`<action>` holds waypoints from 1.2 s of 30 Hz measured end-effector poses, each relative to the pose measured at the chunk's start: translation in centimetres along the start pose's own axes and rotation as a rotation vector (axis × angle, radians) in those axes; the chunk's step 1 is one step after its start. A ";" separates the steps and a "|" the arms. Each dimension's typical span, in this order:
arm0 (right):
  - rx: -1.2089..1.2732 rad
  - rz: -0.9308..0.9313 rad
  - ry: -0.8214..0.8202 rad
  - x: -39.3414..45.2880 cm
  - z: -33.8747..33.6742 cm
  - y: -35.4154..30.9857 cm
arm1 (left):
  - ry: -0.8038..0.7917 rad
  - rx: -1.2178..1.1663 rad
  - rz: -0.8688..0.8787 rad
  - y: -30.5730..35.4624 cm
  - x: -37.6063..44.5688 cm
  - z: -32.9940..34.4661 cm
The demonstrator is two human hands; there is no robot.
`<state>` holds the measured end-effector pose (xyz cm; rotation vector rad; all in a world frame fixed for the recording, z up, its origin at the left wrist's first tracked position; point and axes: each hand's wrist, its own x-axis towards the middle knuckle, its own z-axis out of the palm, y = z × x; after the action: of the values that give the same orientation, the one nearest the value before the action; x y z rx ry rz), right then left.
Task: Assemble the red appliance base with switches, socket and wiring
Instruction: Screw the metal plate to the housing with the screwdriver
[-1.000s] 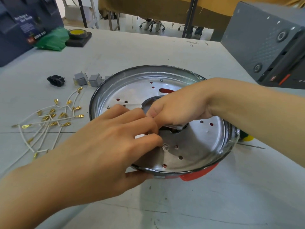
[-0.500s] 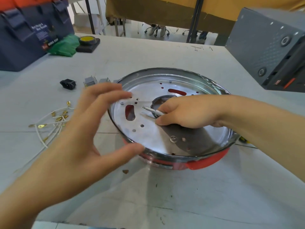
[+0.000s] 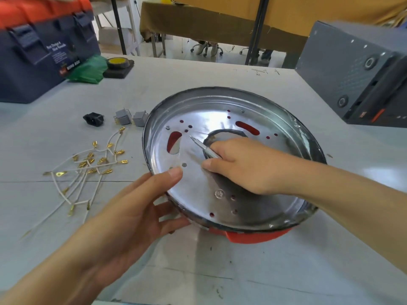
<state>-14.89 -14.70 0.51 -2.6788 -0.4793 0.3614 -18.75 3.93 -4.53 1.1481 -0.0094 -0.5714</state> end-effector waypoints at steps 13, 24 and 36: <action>-0.024 -0.066 0.027 0.1 0.2 0.4 | 0.251 0.020 -0.034 1.2 0.1 2.5; -0.018 -0.063 0.023 0.0 0.5 0.5 | 0.213 0.083 -0.061 0.8 0.4 2.8; 0.014 -0.052 0.012 -0.2 0.2 0.4 | 0.192 0.109 -0.008 0.0 0.7 1.6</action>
<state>-15.03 -15.06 0.20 -2.6480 -0.5400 0.3321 -18.63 2.27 -4.00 1.3058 0.1305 -0.4709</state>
